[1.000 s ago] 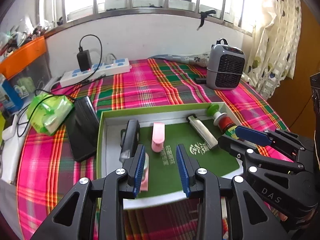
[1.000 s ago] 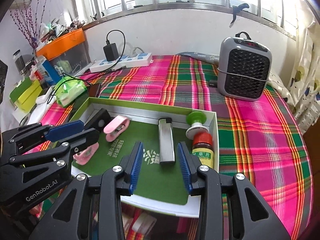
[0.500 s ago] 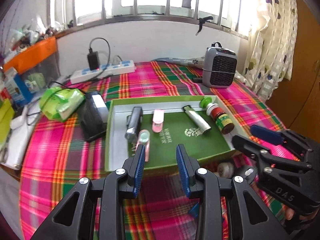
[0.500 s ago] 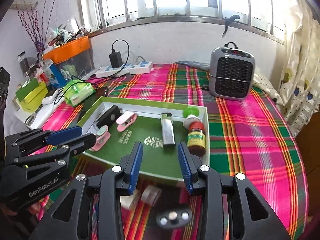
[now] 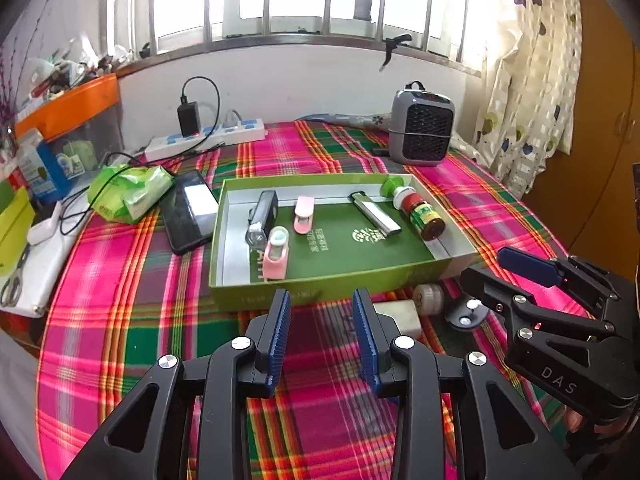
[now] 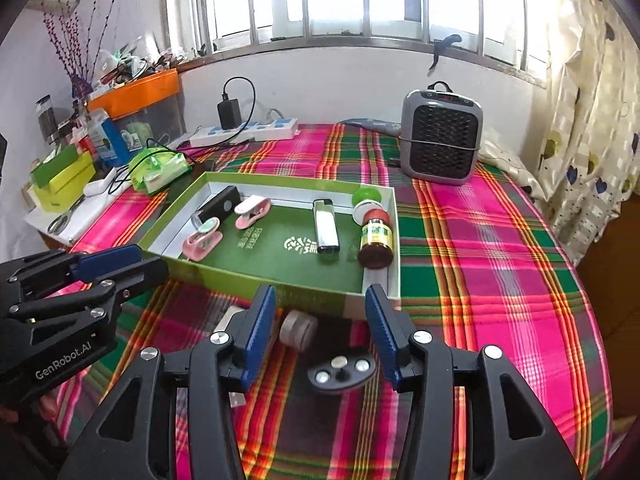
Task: Organize rigid objects
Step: 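Lift both open tools out of the green box, then move the left tool to the blue USB stick while the right tool approaches the black disc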
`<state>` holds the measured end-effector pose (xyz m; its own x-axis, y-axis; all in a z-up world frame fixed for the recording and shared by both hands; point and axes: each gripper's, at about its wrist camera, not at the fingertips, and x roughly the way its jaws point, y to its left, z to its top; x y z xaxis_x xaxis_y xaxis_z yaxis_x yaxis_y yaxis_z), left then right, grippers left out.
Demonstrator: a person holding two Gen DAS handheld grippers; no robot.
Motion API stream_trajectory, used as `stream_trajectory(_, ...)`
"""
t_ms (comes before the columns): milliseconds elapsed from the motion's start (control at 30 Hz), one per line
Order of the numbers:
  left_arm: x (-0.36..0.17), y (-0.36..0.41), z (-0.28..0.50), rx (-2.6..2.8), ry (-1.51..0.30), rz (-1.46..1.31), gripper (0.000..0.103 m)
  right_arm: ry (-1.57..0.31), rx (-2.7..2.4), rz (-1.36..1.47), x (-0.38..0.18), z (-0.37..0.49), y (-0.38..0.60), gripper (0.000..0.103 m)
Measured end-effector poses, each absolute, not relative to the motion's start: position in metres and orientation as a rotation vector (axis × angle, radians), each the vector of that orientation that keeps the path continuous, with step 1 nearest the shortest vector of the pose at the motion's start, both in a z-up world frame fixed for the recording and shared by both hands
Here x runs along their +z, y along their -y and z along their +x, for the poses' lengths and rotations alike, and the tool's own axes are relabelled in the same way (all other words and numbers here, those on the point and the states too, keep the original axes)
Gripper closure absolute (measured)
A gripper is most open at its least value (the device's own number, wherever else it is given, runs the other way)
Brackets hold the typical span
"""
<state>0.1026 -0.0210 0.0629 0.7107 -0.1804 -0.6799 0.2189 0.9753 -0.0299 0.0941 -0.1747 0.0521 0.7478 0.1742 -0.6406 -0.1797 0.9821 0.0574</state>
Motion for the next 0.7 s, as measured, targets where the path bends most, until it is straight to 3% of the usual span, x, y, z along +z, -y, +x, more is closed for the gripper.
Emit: stream_trajectory(700,0.026,0.016,0.077,-0.332,-0.845,-0.024,0.072,-0.74,0.168,0.023,0.029,0.057,0.198,0.049)
